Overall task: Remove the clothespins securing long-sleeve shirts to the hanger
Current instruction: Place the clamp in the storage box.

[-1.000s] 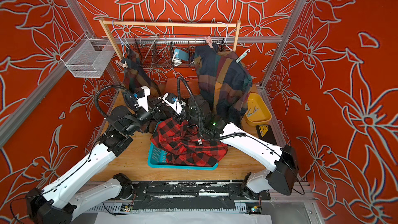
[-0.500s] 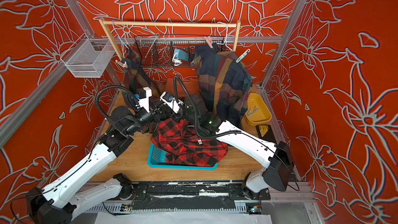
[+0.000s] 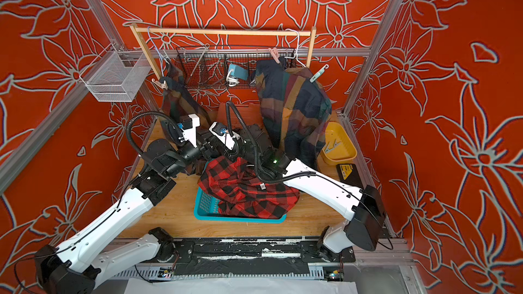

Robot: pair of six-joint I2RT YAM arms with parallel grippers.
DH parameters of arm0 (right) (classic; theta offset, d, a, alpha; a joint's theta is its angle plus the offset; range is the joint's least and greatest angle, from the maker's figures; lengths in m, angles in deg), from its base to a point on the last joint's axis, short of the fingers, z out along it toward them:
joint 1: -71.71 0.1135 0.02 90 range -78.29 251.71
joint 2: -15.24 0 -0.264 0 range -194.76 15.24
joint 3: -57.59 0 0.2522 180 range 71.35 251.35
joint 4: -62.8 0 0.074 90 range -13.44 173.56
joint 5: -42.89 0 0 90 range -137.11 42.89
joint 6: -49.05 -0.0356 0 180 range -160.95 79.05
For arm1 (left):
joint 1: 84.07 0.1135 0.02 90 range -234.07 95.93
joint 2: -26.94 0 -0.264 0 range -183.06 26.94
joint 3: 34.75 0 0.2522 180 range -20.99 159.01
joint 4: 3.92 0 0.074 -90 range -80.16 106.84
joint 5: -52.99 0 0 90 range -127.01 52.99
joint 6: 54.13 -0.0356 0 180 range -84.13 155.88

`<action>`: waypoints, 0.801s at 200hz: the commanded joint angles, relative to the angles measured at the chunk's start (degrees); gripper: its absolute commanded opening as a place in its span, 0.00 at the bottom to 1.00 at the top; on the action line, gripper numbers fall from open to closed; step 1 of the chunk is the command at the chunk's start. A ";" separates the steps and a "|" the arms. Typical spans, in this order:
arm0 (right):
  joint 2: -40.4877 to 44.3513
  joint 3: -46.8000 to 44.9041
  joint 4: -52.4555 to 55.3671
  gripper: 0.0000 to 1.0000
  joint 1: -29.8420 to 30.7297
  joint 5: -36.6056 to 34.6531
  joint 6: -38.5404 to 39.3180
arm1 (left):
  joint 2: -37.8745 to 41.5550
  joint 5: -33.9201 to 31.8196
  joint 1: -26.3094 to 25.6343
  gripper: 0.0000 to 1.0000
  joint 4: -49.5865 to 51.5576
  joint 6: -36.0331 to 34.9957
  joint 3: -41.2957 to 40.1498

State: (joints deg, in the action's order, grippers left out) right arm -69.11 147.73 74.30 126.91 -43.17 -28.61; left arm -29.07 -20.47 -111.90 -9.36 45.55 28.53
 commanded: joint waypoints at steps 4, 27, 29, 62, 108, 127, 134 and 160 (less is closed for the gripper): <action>3.17 -0.30 -0.34 0.00 0.08 -2.58 0.38 | 0.34 -0.22 -0.28 0.38 0.33 -1.29 1.34; 5.17 -2.55 0.37 0.00 -0.09 -4.12 -0.63 | 0.68 -1.13 -0.29 0.65 0.92 -1.76 2.29; 5.34 -2.84 0.47 0.00 -0.07 -4.19 -0.73 | 0.78 -1.15 -0.29 0.67 0.92 -1.83 2.33; 10.29 -7.23 2.78 0.00 -1.60 -5.45 -4.69 | 1.93 -0.97 -0.17 0.83 0.31 -1.76 2.52; 24.46 -18.32 11.95 0.00 -7.46 -7.02 -14.66 | 4.47 -3.85 -0.08 0.88 -0.03 -2.88 1.23; 32.87 -23.94 15.99 0.00 -14.68 -2.63 -21.25 | 4.86 -4.74 0.04 0.89 -0.96 -3.08 0.39; 36.01 -25.58 17.86 0.00 -17.20 -2.00 -22.51 | 4.69 -4.97 0.23 0.89 -1.33 -3.08 0.35; 43.94 -26.90 28.55 0.00 -24.81 -4.70 -25.06 | 3.73 -5.23 0.67 0.89 -3.05 -2.77 0.84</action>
State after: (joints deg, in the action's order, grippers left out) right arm -30.73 121.53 91.85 107.07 -47.32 -47.32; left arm -24.96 -24.51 -111.86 -9.25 43.23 29.47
